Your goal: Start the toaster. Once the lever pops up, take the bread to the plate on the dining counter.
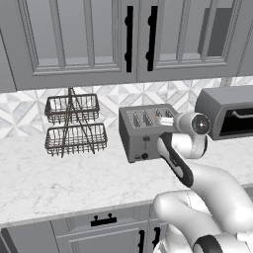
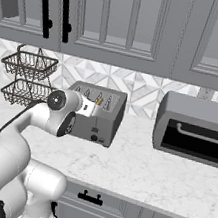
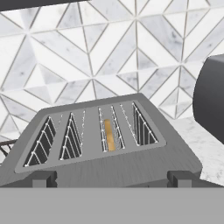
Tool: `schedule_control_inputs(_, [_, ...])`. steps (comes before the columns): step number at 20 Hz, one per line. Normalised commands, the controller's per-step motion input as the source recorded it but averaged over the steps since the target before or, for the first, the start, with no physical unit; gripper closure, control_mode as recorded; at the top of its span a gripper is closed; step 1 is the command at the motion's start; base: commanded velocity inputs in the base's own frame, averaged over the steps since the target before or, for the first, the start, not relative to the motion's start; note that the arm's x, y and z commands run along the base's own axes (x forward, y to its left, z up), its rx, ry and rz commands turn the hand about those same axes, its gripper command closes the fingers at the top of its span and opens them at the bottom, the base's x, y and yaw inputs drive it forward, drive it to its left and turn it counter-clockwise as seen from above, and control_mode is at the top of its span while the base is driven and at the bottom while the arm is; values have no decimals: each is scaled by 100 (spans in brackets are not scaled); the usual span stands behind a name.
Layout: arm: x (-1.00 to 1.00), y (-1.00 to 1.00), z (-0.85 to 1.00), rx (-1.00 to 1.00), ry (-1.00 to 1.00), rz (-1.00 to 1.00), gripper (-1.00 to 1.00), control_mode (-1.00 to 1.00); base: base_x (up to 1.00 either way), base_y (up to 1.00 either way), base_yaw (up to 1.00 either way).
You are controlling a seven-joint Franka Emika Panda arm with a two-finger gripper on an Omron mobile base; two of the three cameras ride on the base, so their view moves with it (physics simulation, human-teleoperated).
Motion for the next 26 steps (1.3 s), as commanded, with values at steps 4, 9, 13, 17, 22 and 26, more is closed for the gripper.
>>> schedule_control_inputs(4, [0,0,0,0,0,0,-100,-100,0,0,0])
schedule_control_inputs(9, [0,0,0,0,0,0,-100,-100,0,0,0])
schedule_control_inputs(13, [0,0,0,0,0,0,-100,-100,0,0,0])
schedule_control_inputs(17, [0,0,0,0,0,0,-100,-100,0,0,0])
schedule_control_inputs(22, [0,0,0,0,0,0,-100,-100,0,0,0])
schedule_control_inputs(26, [0,0,0,0,0,0,-100,-100,0,0,0])
